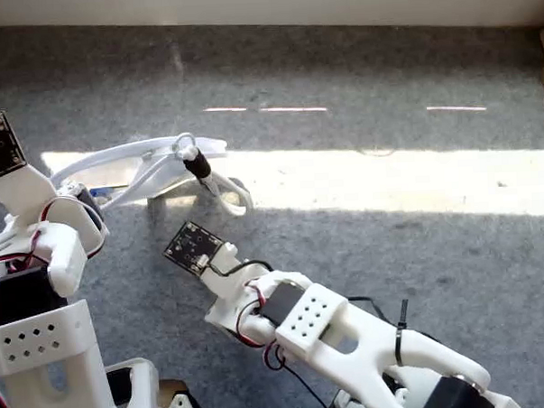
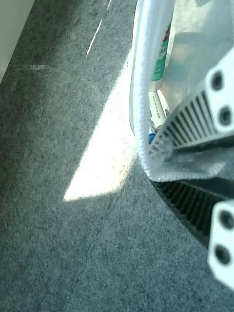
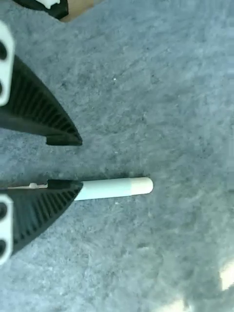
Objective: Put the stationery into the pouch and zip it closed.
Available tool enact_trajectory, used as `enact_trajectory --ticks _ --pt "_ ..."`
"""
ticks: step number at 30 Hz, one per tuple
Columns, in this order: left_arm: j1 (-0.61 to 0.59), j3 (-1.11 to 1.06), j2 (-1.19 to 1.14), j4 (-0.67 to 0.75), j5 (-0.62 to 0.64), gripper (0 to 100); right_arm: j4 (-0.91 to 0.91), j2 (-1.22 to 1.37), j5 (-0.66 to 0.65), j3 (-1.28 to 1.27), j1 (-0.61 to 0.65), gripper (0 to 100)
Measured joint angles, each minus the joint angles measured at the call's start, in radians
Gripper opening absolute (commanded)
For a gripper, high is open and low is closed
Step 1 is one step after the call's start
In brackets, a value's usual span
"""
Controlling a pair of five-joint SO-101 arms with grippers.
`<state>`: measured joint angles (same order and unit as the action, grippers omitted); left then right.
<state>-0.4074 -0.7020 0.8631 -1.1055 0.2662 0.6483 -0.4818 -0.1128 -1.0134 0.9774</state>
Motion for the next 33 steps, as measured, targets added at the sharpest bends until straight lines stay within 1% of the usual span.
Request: enact_trajectory --ticks 10,17,25,27,31,33 --pt "0.000 0.000 0.000 0.000 0.000 1 -0.003 0.126 0.000 0.089 -0.003 15.2" --pt "0.000 0.000 0.000 0.000 0.000 1 -0.117 0.259 0.000 0.104 -0.008 15.2" --pt "0.000 0.000 0.000 0.000 0.000 1 -0.130 0.331 -0.002 0.112 -0.011 14.9" --pt "0.000 0.000 0.000 0.000 0.000 1 -0.087 0.331 -0.003 0.124 -0.012 11.8" --pt "0.000 0.000 0.000 0.000 0.000 1 0.020 0.342 -0.003 0.183 -0.017 0.3" --pt "0.000 0.000 0.000 0.000 0.000 1 0.064 0.342 -0.002 0.199 -0.021 0.8"
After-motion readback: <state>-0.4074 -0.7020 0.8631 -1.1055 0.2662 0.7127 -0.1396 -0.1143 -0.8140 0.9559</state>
